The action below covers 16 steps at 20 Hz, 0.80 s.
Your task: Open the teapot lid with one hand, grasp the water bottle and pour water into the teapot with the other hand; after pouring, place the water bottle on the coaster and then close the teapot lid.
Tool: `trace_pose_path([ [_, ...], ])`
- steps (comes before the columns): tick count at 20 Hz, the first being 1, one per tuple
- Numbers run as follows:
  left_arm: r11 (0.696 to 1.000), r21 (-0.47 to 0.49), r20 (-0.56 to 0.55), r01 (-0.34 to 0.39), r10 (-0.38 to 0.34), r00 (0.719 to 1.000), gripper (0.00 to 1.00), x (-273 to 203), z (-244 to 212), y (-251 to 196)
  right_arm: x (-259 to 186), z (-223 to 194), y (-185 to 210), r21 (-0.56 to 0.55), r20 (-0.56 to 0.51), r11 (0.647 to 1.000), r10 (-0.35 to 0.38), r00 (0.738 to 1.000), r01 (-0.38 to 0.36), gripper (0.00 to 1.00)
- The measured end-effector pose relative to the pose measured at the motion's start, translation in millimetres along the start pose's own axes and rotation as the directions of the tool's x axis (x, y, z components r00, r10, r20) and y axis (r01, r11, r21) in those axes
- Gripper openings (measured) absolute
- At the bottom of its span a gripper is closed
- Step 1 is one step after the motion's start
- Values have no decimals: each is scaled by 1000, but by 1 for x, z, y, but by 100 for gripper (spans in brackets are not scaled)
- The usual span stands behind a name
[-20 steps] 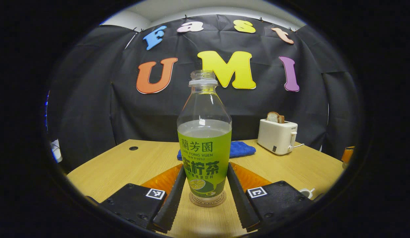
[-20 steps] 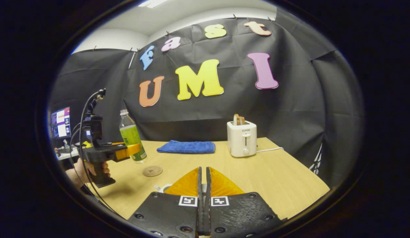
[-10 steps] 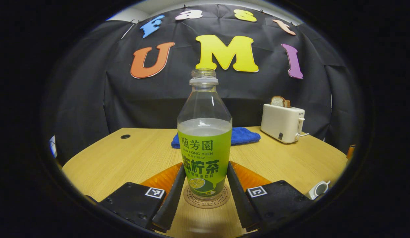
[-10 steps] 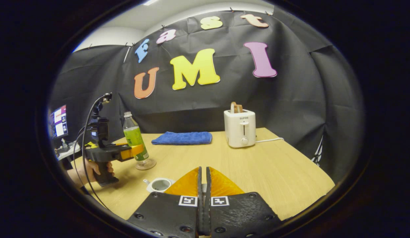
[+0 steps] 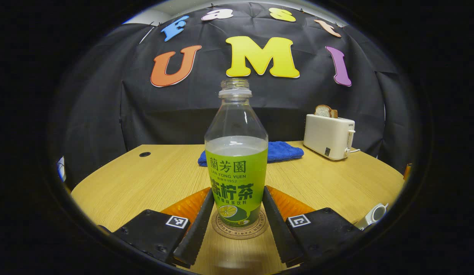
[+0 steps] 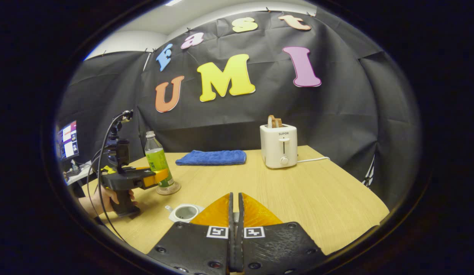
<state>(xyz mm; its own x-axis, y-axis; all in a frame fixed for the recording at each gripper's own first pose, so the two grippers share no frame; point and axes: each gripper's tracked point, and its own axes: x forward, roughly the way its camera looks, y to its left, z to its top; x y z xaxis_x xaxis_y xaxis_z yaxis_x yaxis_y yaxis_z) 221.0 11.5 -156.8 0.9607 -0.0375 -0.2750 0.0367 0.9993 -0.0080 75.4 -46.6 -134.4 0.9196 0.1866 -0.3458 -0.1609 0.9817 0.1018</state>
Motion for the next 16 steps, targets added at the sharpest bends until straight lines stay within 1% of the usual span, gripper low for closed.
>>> trace_pose_path([
  [2,1000,5,-11,4,-4,1000,80,-2,-1,-1,-2,0,1,-2,1,1000,0,1000,0,0],
  [3,1000,7,-16,6,-6,1000,94,-3,-2,-1,-1,1,2,-2,3,1000,1,1000,-1,0],
  [4,1000,-1,-12,0,0,1000,98,-5,-1,1,-2,2,3,-4,3,1000,3,1000,-3,0],
  [5,1000,-12,-8,-2,2,1000,100,-7,-1,2,-3,2,6,-7,5,1000,5,1000,-5,0],
  [8,999,-41,-23,-21,20,1000,100,-22,-4,6,-4,8,13,-22,16,1000,16,1000,-15,0],
  [10,998,-65,-21,-17,15,1000,100,-41,-3,7,-4,14,21,-37,30,999,27,999,-26,0],
  [13,997,-26,34,-72,72,997,100,-78,10,27,1,22,40,-55,58,996,66,996,-63,0],
  [16,992,5,88,-123,122,989,100,-116,23,47,14,19,61,-82,56,991,110,992,-105,0],
])
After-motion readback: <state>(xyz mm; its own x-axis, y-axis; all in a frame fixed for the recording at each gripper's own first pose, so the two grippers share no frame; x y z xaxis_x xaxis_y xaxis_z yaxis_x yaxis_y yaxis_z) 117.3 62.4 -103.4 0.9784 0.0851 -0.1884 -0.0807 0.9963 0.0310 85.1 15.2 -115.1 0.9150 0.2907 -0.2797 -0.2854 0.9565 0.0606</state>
